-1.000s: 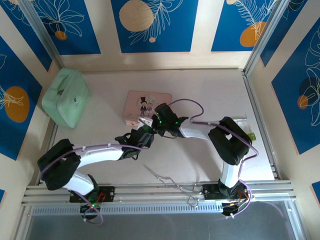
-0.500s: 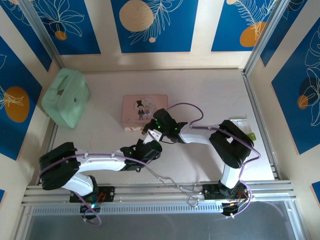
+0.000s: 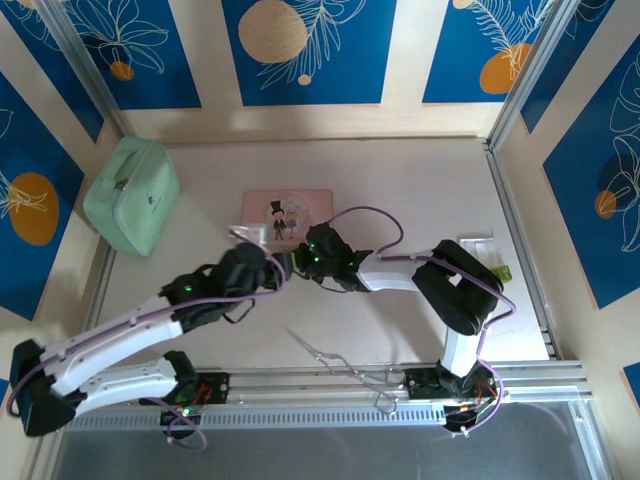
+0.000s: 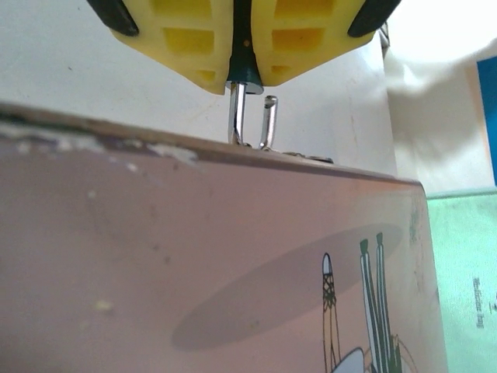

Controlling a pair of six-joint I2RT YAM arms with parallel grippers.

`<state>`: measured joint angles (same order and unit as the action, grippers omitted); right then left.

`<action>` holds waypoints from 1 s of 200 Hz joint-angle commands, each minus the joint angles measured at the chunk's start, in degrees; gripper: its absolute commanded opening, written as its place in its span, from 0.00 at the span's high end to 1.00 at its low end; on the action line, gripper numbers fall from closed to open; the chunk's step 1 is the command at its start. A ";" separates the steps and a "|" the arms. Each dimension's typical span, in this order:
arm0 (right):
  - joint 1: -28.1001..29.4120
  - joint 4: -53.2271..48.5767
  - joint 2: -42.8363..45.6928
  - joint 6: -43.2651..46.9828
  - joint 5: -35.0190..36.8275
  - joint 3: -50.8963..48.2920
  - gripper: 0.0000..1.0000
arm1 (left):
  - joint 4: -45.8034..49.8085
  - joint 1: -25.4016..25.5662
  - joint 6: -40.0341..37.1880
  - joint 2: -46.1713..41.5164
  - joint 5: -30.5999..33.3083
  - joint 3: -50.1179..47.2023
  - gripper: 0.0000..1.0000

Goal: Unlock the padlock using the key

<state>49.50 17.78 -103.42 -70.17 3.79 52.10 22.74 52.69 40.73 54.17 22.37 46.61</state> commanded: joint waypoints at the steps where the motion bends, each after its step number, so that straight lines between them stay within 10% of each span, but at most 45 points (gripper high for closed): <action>1: 3.64 -17.26 -4.31 -0.90 -5.32 -3.23 1.00 | 16.56 -4.83 0.98 -1.46 -2.80 0.33 0.38; 55: 4.13 -21.16 -2.42 2.30 -1.62 -2.08 0.95 | 6.13 -11.43 3.71 2.30 -13.61 -3.18 0.43; 97: 4.59 -27.94 0.50 7.11 1.56 0.35 0.65 | 0.20 -14.51 5.67 6.12 -19.51 -4.36 0.42; 200: 4.54 -40.91 16.13 18.41 14.67 3.67 0.65 | -3.52 -29.51 1.16 11.57 -25.29 -1.77 0.40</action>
<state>53.74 -16.34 -90.32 -54.72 12.47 54.35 22.00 26.68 44.31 63.44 0.84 42.83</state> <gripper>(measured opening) 0.337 0.601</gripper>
